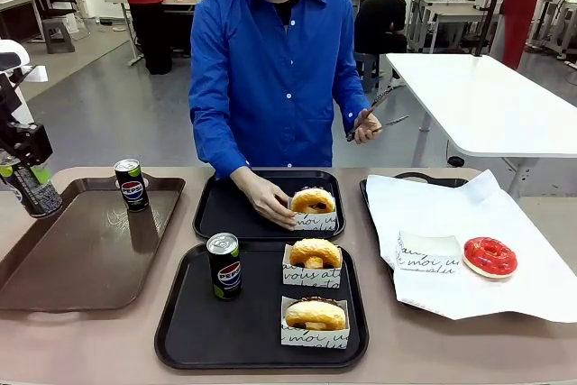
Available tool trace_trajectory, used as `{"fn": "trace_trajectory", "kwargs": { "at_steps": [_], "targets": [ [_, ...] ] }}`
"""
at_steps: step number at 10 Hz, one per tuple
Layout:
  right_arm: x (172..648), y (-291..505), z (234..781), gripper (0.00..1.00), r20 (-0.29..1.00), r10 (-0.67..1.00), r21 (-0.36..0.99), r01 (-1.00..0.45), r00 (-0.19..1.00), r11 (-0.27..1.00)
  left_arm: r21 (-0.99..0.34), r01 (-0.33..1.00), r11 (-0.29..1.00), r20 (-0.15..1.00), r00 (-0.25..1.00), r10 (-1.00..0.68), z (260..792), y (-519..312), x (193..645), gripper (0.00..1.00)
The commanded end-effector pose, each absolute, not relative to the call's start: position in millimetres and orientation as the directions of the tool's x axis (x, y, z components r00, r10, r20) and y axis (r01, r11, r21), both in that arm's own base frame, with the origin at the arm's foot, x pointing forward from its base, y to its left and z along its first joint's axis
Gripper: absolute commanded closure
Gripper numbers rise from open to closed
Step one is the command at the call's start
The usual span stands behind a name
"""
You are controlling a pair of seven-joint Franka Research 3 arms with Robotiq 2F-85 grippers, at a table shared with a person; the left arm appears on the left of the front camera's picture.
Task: Set up donuts and drinks on trays.
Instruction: Pick up one Pepsi coke from the Handle tray and place it on the Flat Tray without a Pepsi coke.
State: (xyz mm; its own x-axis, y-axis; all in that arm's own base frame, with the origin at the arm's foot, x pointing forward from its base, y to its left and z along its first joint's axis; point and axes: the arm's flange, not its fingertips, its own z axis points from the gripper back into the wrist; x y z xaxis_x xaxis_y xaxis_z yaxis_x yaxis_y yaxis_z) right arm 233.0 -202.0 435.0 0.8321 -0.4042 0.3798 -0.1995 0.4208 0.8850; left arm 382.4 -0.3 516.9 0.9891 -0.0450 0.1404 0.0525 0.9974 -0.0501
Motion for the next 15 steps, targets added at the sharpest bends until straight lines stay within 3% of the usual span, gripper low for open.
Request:
{"fn": "trace_trajectory", "kwargs": {
  "at_steps": [1, 3, 4, 9, 15],
  "targets": [
    [234, -203, 434, 0.0, 0.394, -0.406, 0.885, -0.22, 0.825, 0.411, -0.048, 0.056, 0.997, 0.142, 0.989, -0.048, 521, -2, 384, 1.0],
    [234, -203, 434, 0.0, 0.394, -0.406, 0.885, -0.22, 0.825, 0.411, -0.048, 0.056, 0.997, 0.142, 0.989, -0.048, 521, -2, 384, 1.0],
    [234, -203, 434, 0.0, 0.394, -0.406, 0.885, -0.22, 0.825, 0.411, -0.05, 0.053, 0.997, 0.141, 0.989, -0.045, 517, 0, 382, 0.42],
    [234, -203, 434, 0.0, 0.394, -0.406, 0.885, -0.22, 0.825, 0.411, 0.029, 0.189, 0.982, 0.189, 0.963, -0.191, 529, -69, 413, 0.42],
    [234, -203, 434, 0.0, 0.394, -0.406, 0.885, -0.22, 0.825, 0.411, 0.055, 0.394, 0.918, 0.136, 0.907, -0.397, 508, -165, 452, 0.42]
  ]
}}
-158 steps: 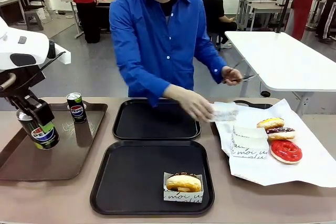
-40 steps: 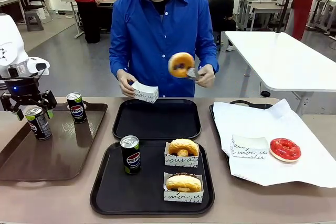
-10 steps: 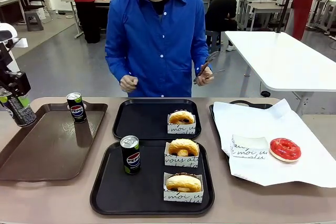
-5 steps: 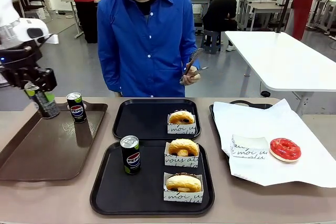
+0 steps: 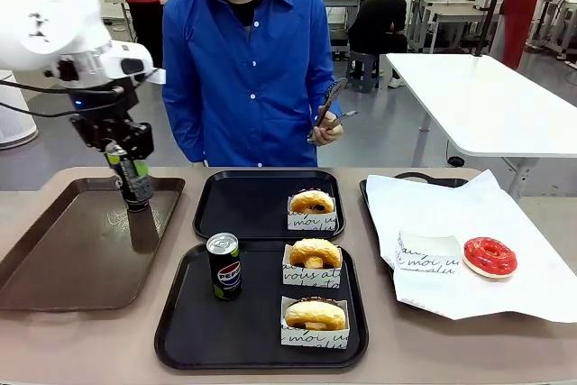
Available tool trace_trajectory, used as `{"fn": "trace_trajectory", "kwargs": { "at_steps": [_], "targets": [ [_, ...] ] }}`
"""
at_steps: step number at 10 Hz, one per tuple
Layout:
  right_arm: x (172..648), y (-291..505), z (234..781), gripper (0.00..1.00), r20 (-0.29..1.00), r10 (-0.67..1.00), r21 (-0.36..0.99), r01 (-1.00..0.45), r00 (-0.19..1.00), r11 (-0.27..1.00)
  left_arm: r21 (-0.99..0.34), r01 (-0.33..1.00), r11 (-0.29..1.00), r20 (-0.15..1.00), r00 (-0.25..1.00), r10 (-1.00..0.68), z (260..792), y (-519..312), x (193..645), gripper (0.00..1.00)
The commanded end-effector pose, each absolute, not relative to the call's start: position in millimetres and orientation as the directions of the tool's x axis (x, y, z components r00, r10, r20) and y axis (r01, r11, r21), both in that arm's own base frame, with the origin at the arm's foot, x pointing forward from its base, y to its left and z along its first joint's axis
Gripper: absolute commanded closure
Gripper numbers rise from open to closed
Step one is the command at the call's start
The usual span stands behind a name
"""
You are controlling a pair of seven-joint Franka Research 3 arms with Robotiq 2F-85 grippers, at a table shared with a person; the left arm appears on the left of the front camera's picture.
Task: Set up donuts and drinks on trays.
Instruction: Pick up one Pepsi coke from the Handle tray and place it on the Flat Tray without a Pepsi coke.
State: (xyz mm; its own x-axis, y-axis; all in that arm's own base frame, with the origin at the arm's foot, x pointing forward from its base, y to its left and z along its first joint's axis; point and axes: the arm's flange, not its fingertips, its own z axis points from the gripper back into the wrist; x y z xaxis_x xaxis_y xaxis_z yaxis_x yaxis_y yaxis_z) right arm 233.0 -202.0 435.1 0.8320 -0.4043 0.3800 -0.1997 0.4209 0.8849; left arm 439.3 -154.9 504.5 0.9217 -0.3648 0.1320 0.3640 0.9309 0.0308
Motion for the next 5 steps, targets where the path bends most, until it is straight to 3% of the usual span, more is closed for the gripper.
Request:
{"fn": "trace_trajectory", "kwargs": {
  "at_steps": [1, 5],
  "targets": [
    [234, -203, 434, 0.0, 0.394, -0.406, 0.885, -0.22, 0.825, 0.411, 0.047, 0.427, 0.903, 0.124, 0.894, -0.43, 500, -178, 457, 0.42],
    [234, -203, 434, 0.0, 0.394, -0.406, 0.885, -0.22, 0.825, 0.411, -0.019, 0.551, 0.834, 0.087, 0.832, -0.548, 460, -216, 494, 0.42]
  ]
}}
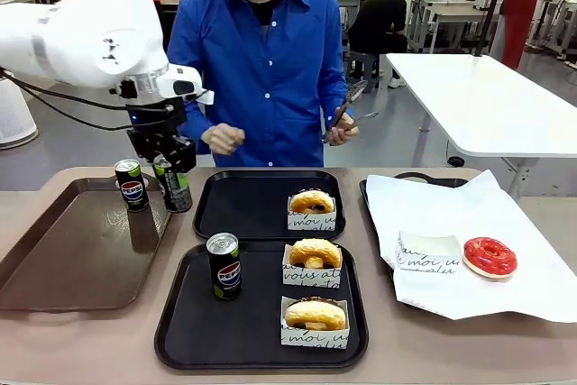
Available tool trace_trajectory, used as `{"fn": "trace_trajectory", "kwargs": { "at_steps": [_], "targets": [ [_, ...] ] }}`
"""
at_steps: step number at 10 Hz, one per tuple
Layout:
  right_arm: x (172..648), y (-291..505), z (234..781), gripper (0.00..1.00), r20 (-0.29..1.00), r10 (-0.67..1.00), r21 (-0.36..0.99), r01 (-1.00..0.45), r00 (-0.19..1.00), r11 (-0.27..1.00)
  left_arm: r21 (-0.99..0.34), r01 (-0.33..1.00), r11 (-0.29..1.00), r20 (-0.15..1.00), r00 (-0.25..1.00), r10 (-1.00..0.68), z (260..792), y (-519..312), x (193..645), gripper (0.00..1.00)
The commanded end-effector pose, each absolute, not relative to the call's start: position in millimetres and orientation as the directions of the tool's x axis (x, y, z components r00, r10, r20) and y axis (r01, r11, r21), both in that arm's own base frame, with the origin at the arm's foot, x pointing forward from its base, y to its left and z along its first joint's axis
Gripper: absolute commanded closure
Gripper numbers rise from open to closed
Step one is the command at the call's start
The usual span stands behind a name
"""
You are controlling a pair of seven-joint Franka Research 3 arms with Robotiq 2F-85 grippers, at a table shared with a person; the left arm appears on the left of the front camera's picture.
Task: Set up donuts and drinks on trays.
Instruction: Pick up one Pepsi coke from the Handle tray and place it on the Flat Tray without a Pepsi coke.
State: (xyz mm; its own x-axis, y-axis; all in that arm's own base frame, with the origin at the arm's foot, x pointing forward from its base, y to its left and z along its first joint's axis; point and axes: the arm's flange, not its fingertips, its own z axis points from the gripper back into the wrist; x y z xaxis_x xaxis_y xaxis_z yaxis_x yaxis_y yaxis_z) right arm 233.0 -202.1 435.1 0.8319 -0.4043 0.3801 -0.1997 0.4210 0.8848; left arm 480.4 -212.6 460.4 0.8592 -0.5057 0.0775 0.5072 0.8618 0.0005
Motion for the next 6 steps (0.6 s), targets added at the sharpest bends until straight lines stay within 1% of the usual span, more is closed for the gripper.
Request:
{"fn": "trace_trajectory", "kwargs": {
  "at_steps": [1, 2, 3, 5, 6],
  "targets": [
    [234, -203, 434, 0.0, 0.394, -0.406, 0.885, -0.22, 0.825, 0.411, -0.018, 0.568, 0.823, 0.058, 0.822, -0.567, 449, -210, 497, 0.42],
    [234, -203, 434, 0.0, 0.394, -0.406, 0.885, -0.22, 0.825, 0.411, -0.04, 0.558, 0.829, 0.022, 0.83, -0.558, 445, -187, 491, 0.42],
    [234, -203, 434, 0.0, 0.394, -0.406, 0.885, -0.22, 0.825, 0.411, -0.033, 0.529, 0.848, -0.004, 0.848, -0.529, 454, -146, 463, 0.42],
    [234, -203, 434, 0.0, 0.394, -0.406, 0.885, -0.22, 0.825, 0.411, -0.051, 0.578, 0.815, 0.034, 0.816, -0.576, 475, -73, 387, 0.42],
    [234, -203, 434, 0.0, 0.394, -0.406, 0.885, -0.22, 0.825, 0.411, -0.05, 0.56, 0.827, 0.053, 0.828, -0.558, 475, -51, 360, 0.42]
  ]
}}
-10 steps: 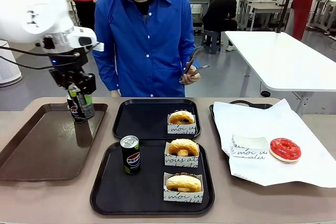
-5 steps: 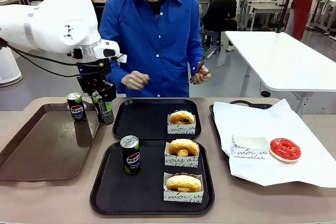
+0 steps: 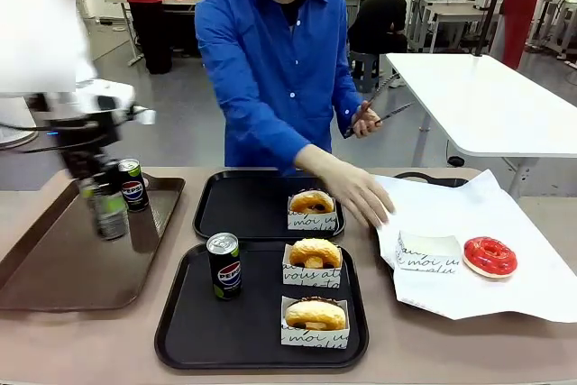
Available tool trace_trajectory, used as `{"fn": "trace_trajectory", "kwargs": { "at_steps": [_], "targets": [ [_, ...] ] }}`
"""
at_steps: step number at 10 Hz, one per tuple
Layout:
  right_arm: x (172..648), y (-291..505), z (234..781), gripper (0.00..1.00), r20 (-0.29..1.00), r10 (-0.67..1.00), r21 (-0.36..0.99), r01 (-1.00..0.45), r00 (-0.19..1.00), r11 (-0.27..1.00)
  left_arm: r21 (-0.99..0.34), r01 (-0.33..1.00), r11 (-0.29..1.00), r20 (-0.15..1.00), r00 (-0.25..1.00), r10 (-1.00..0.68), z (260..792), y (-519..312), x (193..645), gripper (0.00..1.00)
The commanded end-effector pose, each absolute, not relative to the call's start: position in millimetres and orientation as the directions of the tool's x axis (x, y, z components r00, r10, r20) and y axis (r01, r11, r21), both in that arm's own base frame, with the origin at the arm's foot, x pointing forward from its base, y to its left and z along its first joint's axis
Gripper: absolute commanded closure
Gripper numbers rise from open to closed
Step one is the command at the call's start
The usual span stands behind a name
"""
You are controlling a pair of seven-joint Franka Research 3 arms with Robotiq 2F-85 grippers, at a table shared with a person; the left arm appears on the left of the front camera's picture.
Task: Set up donuts and drinks on trays.
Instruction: Pick up one Pepsi coke from the Handle tray and place it on the Flat Tray without a Pepsi coke.
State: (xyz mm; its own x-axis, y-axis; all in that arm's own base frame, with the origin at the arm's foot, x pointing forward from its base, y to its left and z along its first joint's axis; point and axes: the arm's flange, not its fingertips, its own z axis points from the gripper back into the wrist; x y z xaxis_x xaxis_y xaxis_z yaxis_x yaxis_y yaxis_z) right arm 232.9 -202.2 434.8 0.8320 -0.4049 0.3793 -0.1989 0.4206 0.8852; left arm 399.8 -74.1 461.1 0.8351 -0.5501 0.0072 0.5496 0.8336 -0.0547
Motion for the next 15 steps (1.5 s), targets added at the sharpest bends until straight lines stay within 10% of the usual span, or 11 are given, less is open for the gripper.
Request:
{"fn": "trace_trajectory", "kwargs": {
  "at_steps": [1, 15],
  "targets": [
    [234, -203, 434, 0.0, 0.394, -0.406, 0.885, -0.22, 0.825, 0.411, -0.044, 0.55, 0.834, 0.068, 0.834, -0.547, 474, -41, 347, 0.42],
    [234, -203, 434, 0.0, 0.394, -0.406, 0.885, -0.22, 0.825, 0.411, 0.032, 0.578, 0.815, 0.126, 0.807, -0.577, 489, -76, 350, 0.42]
  ]
}}
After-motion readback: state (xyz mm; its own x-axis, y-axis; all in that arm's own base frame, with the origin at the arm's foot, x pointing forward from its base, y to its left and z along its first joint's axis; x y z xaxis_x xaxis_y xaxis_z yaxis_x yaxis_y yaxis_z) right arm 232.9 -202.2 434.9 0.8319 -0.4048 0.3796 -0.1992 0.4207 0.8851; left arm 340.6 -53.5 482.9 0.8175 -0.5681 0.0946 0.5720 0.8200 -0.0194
